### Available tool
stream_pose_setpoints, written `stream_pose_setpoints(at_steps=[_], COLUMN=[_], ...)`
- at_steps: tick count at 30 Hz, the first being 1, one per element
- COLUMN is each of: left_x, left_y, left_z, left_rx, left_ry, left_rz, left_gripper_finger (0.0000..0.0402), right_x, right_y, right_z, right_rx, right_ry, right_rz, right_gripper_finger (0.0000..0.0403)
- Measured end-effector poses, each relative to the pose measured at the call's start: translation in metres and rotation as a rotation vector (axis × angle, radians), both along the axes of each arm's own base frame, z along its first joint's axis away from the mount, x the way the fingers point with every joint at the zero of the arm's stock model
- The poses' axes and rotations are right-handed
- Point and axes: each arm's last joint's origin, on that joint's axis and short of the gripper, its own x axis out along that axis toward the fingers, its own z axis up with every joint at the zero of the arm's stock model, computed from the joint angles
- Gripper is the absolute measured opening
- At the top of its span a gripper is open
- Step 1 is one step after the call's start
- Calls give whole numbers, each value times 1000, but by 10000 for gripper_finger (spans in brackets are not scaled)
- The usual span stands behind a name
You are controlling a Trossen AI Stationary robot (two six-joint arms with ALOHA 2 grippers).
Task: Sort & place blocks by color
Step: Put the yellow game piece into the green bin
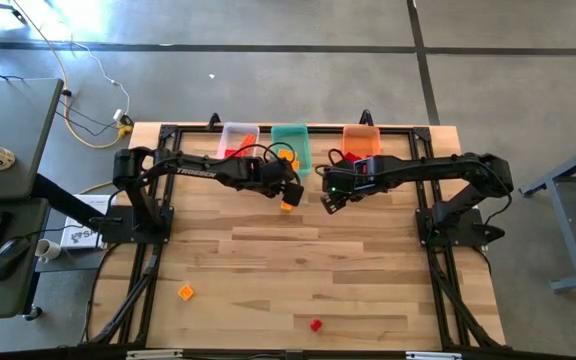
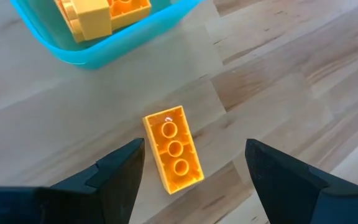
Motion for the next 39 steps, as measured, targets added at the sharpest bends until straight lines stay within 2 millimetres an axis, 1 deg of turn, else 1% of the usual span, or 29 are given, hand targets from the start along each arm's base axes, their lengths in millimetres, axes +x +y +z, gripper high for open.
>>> stream_pose_setpoints(at_steps=[4, 9, 12, 21, 32, 37, 39], left_x=[2, 7, 11, 11, 19, 19, 19], left_y=[1, -2, -5, -4, -4, -2, -3], left_z=[-7, -26, -28, -29, -61, -67, -67], left_rx=[-11, -39, -29, -5, -80, -69, -56], left_ry=[15, 60, 40, 54, 89, 116, 125], left_rz=[8, -10, 1, 29, 11, -9, -24], left_gripper_finger=[264, 264, 264, 264, 264, 262, 252], right_x=[0, 0, 0, 1, 1, 1, 1], right_y=[0, 0, 0, 2, 2, 3, 4], right_z=[0, 0, 0, 0, 0, 0, 0], right_rx=[-4, -8, -8, -10, -9, -9, -9], right_ry=[1, 5, 5, 6, 4, 2, 2], right_rz=[16, 31, 31, 44, 41, 43, 46], right_gripper_finger=[250, 250, 250, 250, 250, 250, 250])
